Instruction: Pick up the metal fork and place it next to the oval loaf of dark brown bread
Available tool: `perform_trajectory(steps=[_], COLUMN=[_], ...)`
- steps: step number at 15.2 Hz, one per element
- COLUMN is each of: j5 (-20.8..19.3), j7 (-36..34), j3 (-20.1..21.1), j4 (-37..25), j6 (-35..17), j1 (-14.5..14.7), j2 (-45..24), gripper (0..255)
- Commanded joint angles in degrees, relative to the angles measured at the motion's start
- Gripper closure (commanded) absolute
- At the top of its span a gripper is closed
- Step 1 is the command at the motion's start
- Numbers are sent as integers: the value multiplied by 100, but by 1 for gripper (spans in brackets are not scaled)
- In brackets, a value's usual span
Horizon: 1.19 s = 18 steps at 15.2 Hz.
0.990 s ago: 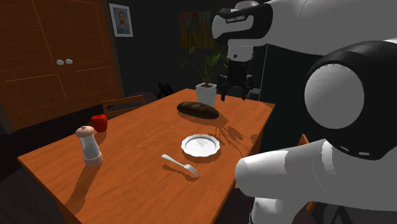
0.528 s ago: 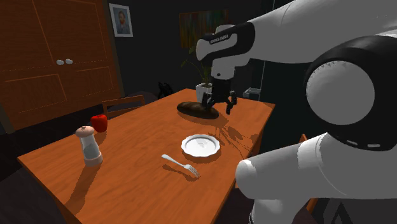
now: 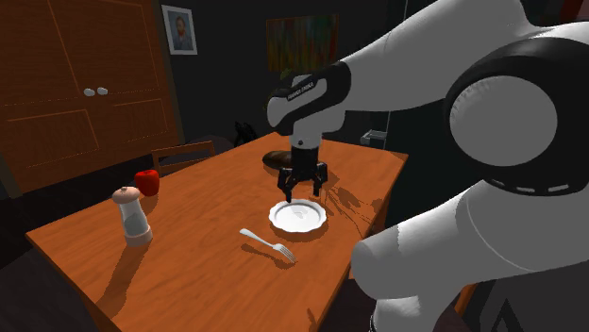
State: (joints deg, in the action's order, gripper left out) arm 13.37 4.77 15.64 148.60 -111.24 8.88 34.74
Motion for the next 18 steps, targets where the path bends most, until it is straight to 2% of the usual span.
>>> perform_trajectory(steps=[1, 9, 18], j5=[111, 458, 511], j7=[-13, -29, -58], j3=[177, 861, 1039], j4=[65, 278, 575], j6=[-268, -1384, -2168], j1=[135, 620, 655], j2=[-260, -1410, -1907], gripper=[0, 0, 0])
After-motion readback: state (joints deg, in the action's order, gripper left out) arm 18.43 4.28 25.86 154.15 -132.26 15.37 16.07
